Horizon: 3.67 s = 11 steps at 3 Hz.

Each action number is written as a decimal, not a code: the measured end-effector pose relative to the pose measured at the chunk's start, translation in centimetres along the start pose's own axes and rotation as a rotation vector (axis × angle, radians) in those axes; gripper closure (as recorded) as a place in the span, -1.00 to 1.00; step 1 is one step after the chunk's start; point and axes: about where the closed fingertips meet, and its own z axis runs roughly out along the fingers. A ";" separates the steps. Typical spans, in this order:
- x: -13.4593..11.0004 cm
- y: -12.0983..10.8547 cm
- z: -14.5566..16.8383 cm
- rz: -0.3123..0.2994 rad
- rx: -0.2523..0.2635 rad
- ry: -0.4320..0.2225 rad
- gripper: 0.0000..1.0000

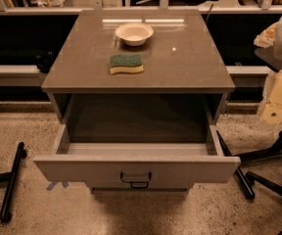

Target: Place sponge into top drawer

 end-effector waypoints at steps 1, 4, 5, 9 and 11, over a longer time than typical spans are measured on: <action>0.0 0.0 0.0 0.000 0.000 0.000 -1.00; -6.7 -17.4 8.3 0.100 0.057 -0.377 -1.00; -6.8 -17.2 8.4 0.098 0.054 -0.375 -1.00; -16.4 -19.0 16.1 0.133 0.032 -0.450 -1.00; -17.9 -20.6 20.1 0.201 0.004 -0.497 -1.00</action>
Offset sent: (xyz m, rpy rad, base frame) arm 0.1406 0.0071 -0.0046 0.2908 -0.1695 -0.0287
